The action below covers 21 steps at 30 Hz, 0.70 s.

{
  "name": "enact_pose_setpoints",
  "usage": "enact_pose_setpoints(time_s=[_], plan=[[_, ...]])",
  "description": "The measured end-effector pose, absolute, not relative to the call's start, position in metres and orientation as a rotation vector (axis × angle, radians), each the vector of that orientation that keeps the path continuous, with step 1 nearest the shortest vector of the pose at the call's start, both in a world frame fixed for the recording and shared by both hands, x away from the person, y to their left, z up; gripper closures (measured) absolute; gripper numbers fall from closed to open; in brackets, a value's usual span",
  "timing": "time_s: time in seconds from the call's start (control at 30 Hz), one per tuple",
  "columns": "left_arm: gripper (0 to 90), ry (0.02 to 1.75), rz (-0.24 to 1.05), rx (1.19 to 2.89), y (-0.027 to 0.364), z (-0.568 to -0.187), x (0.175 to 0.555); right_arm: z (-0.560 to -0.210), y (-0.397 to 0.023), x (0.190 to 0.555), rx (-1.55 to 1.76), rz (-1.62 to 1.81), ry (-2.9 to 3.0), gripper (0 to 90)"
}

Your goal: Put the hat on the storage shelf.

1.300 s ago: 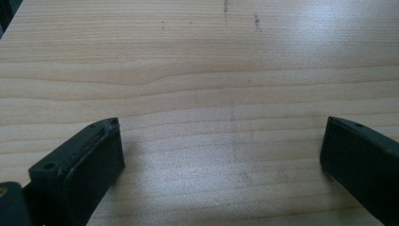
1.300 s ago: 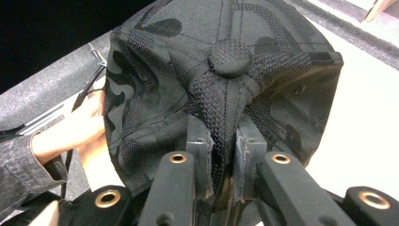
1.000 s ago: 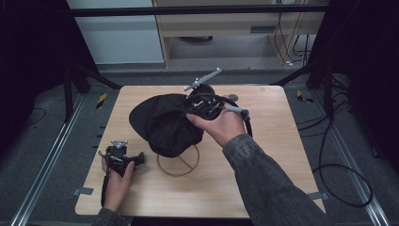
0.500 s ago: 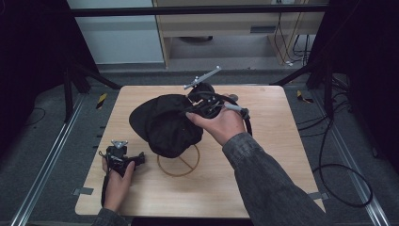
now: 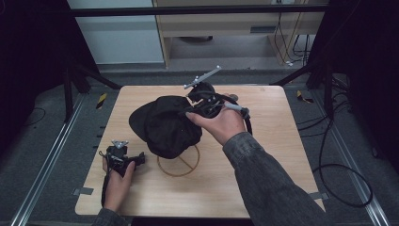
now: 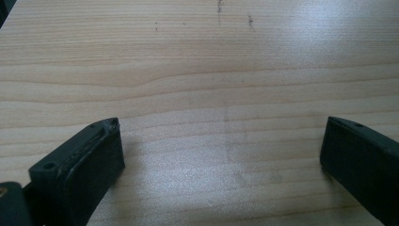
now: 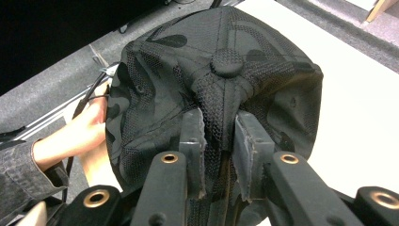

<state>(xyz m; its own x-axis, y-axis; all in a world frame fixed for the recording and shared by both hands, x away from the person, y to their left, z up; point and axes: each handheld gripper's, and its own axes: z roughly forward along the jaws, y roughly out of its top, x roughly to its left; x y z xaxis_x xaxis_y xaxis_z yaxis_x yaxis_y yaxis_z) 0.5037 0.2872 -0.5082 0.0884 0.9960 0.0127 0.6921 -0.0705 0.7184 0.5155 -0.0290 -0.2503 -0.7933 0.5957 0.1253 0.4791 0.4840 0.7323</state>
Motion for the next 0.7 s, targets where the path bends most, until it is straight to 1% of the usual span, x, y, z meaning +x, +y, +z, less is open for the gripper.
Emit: enact_pose_setpoints(time_s=[0.33, 0.7], plan=[[0.0, 1.657, 0.715, 1.826, 0.2869, -0.5081, 0.5037, -0.2513, -0.0302, 0.5146, 0.953, 1.203, 2.583, 68.0], [0.0, 1.654, 0.713, 1.833, 0.2869, -0.5078, 0.5036, -0.2494, -0.0324, 0.5138, 0.957, 1.220, 2.581, 66.8]])
